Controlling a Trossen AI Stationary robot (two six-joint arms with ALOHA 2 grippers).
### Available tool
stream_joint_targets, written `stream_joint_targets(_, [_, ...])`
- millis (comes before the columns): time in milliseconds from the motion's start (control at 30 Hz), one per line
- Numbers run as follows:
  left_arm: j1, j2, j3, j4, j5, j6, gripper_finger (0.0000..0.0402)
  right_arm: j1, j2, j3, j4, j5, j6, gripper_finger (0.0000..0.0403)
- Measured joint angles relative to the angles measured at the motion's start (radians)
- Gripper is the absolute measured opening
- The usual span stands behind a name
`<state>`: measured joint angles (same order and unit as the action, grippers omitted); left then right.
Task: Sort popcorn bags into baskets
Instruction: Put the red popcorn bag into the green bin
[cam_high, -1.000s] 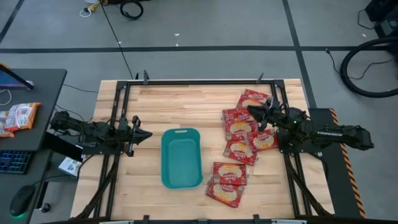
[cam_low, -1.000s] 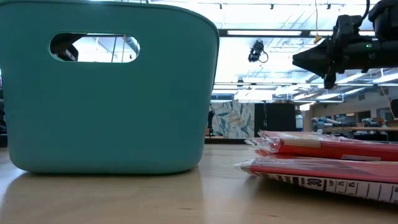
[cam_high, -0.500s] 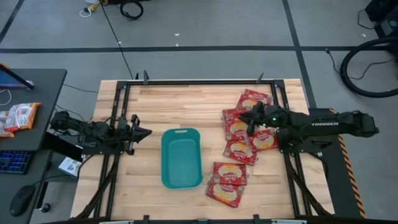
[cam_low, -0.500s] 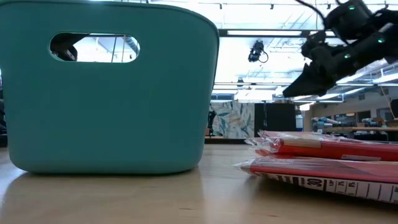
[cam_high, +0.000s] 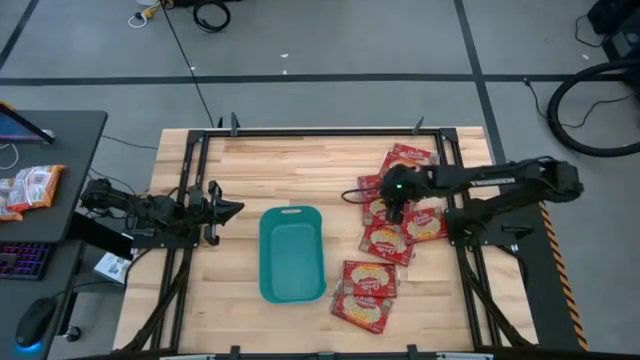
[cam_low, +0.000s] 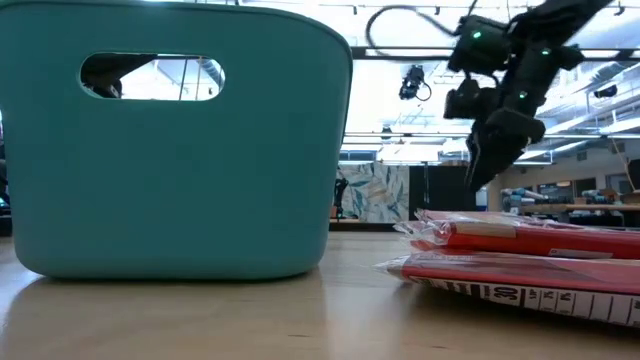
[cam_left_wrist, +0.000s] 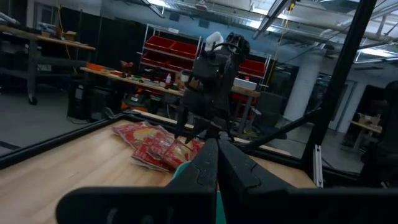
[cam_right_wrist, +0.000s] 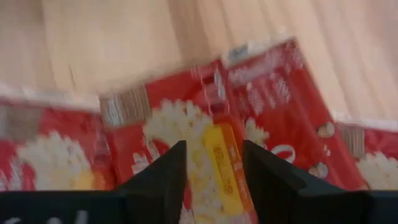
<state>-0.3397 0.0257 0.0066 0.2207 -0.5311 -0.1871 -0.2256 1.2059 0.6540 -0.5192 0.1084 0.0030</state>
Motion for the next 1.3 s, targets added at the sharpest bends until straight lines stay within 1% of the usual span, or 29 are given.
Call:
stream_joint_targets(100, [0.000, 0.000, 0.000, -0.001, 0.000, 0.000, 0.0007, -0.025, 0.069, 0.068, -0.088, -0.021, -0.036, 0.0190])
stream_joint_targets(200, [0.000, 0.000, 0.000, -0.003, 0.000, 0.000, 0.0007, -0.050, 0.133, 0.121, -0.161, -0.051, -0.079, 0.0207])
stream_joint_targets(333, [0.000, 0.000, 0.000, -0.005, 0.000, 0.000, 0.0007, -0.075, 0.207, 0.162, -0.199, -0.050, -0.126, 0.0212])
stream_joint_targets(467, [0.000, 0.000, 0.000, -0.013, 0.001, -0.001, 0.0007, -0.086, 0.277, 0.167, -0.194, -0.047, -0.153, 0.0203])
stream_joint_targets(567, [0.000, 0.000, 0.000, -0.018, 0.001, -0.004, 0.0007, -0.085, 0.323, 0.171, -0.202, -0.039, -0.160, 0.0188])
stream_joint_targets(667, [0.000, 0.000, 0.000, -0.018, 0.001, -0.004, 0.0007, -0.074, 0.356, 0.173, -0.205, -0.018, -0.160, 0.0158])
stream_joint_targets(800, [0.000, 0.000, 0.000, -0.018, 0.001, -0.002, 0.0007, -0.062, 0.366, 0.171, -0.204, 0.018, -0.161, 0.0091])
stream_joint_targets(900, [0.000, 0.000, 0.000, -0.017, 0.001, -0.001, 0.0007, -0.062, 0.351, 0.169, -0.198, 0.030, -0.160, 0.0032])
stream_joint_targets(933, [0.000, 0.000, 0.000, -0.017, 0.001, 0.000, 0.0007, -0.062, 0.342, 0.168, -0.198, 0.033, -0.157, 0.0019])
stream_joint_targets(1000, [0.000, 0.000, 0.000, -0.017, 0.001, 0.000, 0.0007, -0.062, 0.319, 0.166, -0.201, 0.033, -0.144, 0.0013])
stream_joint_targets(1067, [0.000, 0.000, 0.000, -0.017, 0.001, 0.000, 0.0007, -0.056, 0.292, 0.182, -0.217, 0.050, -0.120, 0.0021])
stream_joint_targets(1167, [0.000, 0.000, 0.000, -0.017, 0.001, 0.000, 0.0007, -0.025, 0.258, 0.240, -0.254, 0.093, -0.104, 0.0021])
stream_joint_targets(1300, [0.000, 0.000, 0.000, -0.016, 0.001, 0.000, 0.0007, 0.050, 0.235, 0.337, -0.308, 0.161, -0.128, 0.0007])
